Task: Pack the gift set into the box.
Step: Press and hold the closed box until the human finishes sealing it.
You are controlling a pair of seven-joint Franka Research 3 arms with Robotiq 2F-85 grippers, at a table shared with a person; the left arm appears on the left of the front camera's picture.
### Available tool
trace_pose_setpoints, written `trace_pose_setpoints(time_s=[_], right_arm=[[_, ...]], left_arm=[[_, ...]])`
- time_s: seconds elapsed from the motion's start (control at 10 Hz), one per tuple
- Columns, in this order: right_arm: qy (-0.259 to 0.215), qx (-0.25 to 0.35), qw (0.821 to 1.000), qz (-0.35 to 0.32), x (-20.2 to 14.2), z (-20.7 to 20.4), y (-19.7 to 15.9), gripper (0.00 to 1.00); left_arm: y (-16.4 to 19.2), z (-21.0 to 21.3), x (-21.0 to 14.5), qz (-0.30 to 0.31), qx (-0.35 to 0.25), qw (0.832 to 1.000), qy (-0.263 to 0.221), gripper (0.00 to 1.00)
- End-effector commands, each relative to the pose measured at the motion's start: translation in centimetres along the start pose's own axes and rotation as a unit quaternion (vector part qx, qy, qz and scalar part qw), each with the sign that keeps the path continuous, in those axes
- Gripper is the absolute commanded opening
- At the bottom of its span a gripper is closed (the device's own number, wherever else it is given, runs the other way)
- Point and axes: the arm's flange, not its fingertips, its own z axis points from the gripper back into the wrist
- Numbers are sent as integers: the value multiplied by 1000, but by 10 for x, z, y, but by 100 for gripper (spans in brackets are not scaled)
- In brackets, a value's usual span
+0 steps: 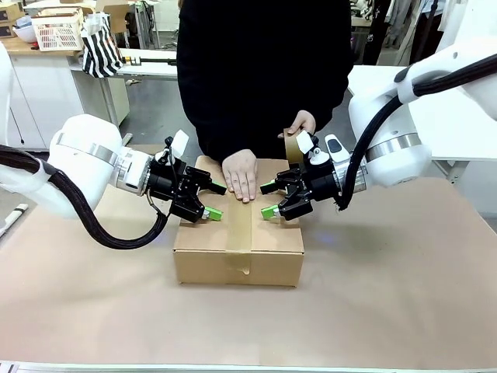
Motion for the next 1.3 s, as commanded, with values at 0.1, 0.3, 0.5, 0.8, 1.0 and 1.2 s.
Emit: trace_pose_setpoints(time_s=[0.1,0.3,0.5,0.8,1.0,1.2], right_arm=[[5,1,1000,0,-3,0,1,100],[5,1,1000,0,-3,0,1,100],[5,1,1000,0,-3,0,1,100],[5,1,1000,0,-3,0,1,100],[5,1,1000,0,-3,0,1,100],[5,1,1000,0,-3,0,1,100]], left_arm=[[-1,0,-2,1,-1,1000,2,100],[-1,0,-2,1,-1,1000,2,100],[-1,0,-2,1,-1,1000,2,100],[-1,0,-2,1,-1,1000,2,100],[-1,0,-2,1,-1,1000,2,100],[-1,0,-2,1,-1,1000,2,100]])
